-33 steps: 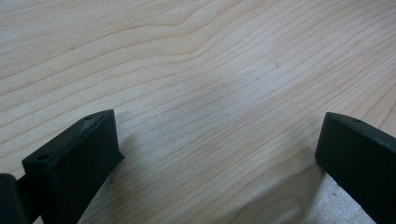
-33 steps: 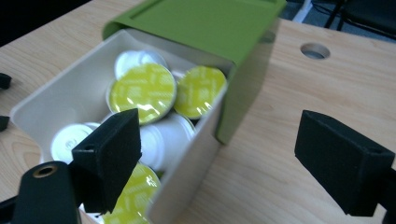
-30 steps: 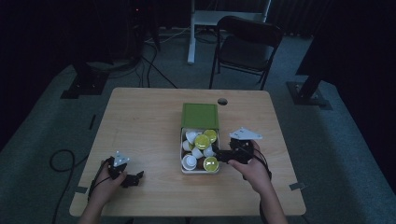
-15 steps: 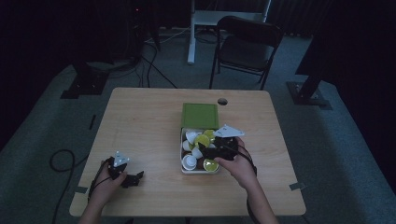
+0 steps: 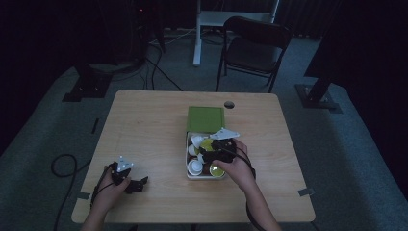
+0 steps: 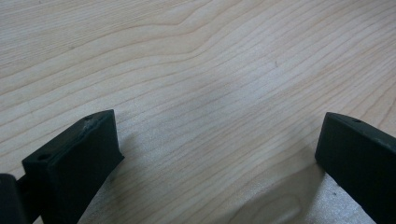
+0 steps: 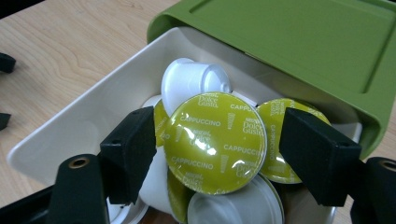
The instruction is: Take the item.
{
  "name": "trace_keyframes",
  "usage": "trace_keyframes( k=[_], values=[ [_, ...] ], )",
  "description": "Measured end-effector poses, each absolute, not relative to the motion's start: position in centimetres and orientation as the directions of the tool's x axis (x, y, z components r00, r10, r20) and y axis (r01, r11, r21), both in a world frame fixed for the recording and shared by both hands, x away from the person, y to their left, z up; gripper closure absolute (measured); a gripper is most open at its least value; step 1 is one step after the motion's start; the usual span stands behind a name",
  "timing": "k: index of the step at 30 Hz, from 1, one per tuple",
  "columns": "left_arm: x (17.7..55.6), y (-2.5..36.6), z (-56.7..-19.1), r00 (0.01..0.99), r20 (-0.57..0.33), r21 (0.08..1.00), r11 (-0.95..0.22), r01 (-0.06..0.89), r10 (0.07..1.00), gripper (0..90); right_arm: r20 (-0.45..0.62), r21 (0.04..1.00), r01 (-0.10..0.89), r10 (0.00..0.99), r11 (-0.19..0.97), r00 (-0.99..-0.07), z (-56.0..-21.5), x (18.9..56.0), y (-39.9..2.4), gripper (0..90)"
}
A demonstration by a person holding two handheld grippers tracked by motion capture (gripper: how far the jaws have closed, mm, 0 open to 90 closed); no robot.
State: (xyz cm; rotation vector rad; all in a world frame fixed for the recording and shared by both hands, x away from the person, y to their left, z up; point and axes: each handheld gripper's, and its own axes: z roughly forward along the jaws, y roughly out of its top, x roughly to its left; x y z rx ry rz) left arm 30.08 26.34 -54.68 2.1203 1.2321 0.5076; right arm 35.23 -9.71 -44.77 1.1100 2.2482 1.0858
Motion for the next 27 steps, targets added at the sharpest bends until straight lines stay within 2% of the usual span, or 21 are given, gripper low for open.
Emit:
trace_keyframes(
  k=[17, 21, 23, 27],
  values=[
    [30.1, 26.3, -54.7, 0.489, 0.015, 0.683, -0.366, 0.632, 0.872, 0.0, -0.068, 0.747, 0.498, 0.796, 0.440, -0.601, -45.3, 36.0, -8.7, 30.3],
    [30.1, 26.3, -54.7, 0.489, 0.016, 0.683, -0.366, 0.632, 0.872, 0.0, -0.084, 0.738, 0.487, 0.780, 0.466, -0.620, -45.3, 36.0, -8.7, 35.8],
    [30.1, 26.3, -54.7, 0.489, 0.015, 0.684, -0.365, 0.631, 0.872, 0.0, -0.081, 0.740, 0.487, 0.781, 0.464, -0.619, -45.3, 36.1, -8.8, 38.3],
    [30.1, 26.3, -54.7, 0.490, 0.016, 0.683, -0.367, 0.631, 0.872, 0.0, -0.034, 0.730, 0.502, 0.759, 0.463, -0.651, -45.4, 36.5, -9.0, 37.8]
  ],
)
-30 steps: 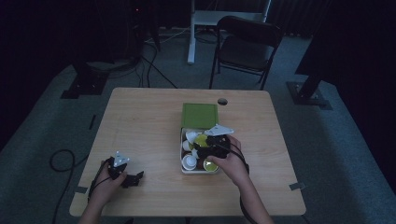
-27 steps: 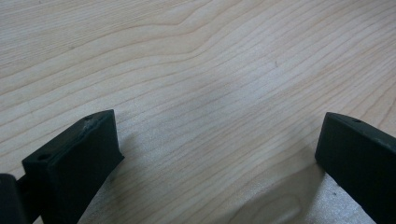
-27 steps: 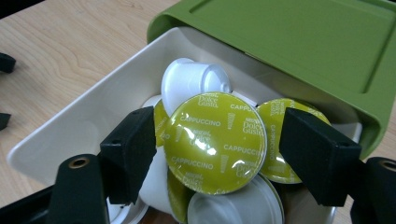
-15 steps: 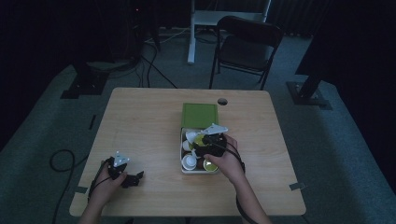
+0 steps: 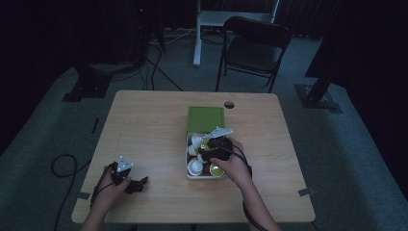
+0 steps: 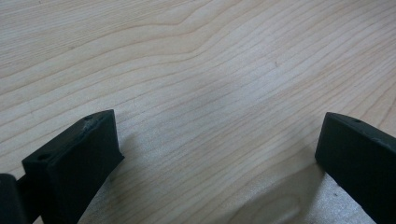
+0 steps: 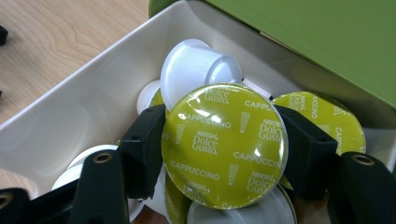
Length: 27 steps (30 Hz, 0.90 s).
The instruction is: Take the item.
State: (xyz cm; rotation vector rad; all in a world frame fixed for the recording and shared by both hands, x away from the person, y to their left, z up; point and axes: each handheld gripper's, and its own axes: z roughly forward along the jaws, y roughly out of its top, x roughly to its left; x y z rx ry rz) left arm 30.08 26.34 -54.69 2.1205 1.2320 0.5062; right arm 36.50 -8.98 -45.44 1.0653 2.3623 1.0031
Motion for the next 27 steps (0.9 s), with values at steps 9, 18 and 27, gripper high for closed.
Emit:
trace_keyframes(
  k=[9, 18, 27],
  values=[
    [30.1, 26.3, -54.7, 0.489, 0.015, 0.683, -0.366, 0.632, 0.872, 0.0, -0.002, 0.725, 0.514, 0.748, 0.458, -0.664, -45.2, 36.5, -9.2, 38.6],
    [30.1, 26.3, -54.7, 0.489, 0.017, 0.684, -0.367, 0.630, 0.872, 0.0, 0.010, 0.746, 0.497, 0.738, 0.444, -0.675, -44.1, 36.0, -9.4, 38.7],
    [30.1, 26.3, -54.7, 0.489, 0.017, 0.685, -0.367, 0.630, 0.872, 0.0, 0.019, 0.768, 0.479, 0.732, 0.425, -0.681, -42.7, 35.4, -10.3, 38.7]
  ],
)
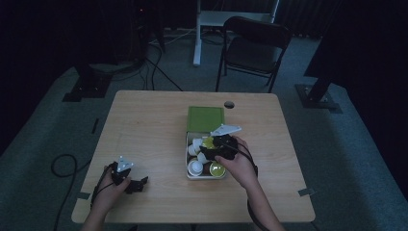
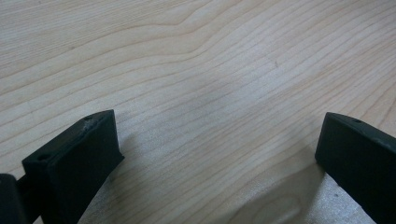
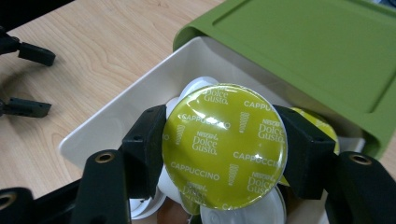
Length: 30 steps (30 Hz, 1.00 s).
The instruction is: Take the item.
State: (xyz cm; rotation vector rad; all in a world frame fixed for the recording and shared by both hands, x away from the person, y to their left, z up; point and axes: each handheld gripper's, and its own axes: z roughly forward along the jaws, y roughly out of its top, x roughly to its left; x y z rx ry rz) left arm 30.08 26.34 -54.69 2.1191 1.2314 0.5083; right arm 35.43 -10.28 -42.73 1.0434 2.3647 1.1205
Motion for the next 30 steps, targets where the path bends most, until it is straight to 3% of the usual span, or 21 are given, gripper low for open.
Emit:
trace_keyframes(
  k=[30],
  values=[
    [30.1, 26.3, -54.7, 0.489, 0.018, 0.684, -0.367, 0.630, 0.872, 0.0, 0.011, 0.814, 0.476, 0.812, 0.331, -0.583, -41.1, 34.3, -16.9, 38.7]
  ],
)
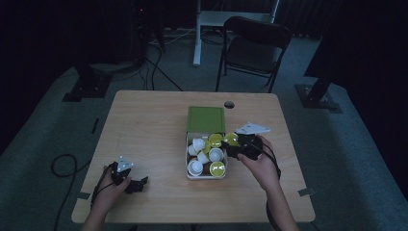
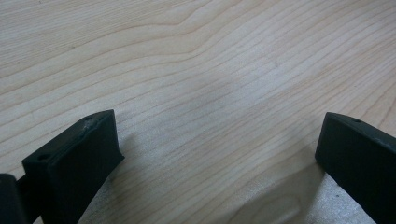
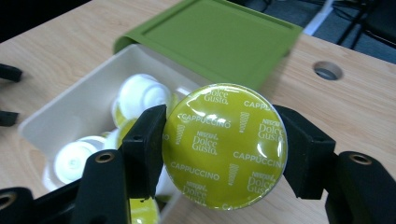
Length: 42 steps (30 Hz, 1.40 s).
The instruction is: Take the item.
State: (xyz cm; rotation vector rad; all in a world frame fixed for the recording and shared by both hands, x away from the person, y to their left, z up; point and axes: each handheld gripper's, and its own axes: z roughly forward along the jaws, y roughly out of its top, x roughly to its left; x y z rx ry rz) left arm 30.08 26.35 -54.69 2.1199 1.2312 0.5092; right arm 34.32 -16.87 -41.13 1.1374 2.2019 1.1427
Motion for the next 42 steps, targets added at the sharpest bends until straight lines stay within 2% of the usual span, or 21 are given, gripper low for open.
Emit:
trace_keyframes(
  k=[19, 37, 42],
  values=[
    [30.1, 26.3, -54.7, 0.489, 0.016, 0.682, -0.367, 0.632, 0.872, 0.0, -0.018, 0.811, 0.515, 0.893, 0.277, -0.450, -43.6, 33.5, -22.7, 38.7],
    [30.1, 26.3, -54.7, 0.489, 0.016, 0.682, -0.368, 0.632, 0.872, 0.0, -0.036, 0.782, 0.587, 0.956, 0.209, -0.292, -48.1, 33.3, -28.3, 38.7],
    [30.1, 26.3, -54.7, 0.489, 0.016, 0.683, -0.367, 0.632, 0.872, 0.0, -0.046, 0.778, 0.594, 0.960, 0.207, -0.275, -48.8, 33.3, -29.1, 38.7]
  ],
)
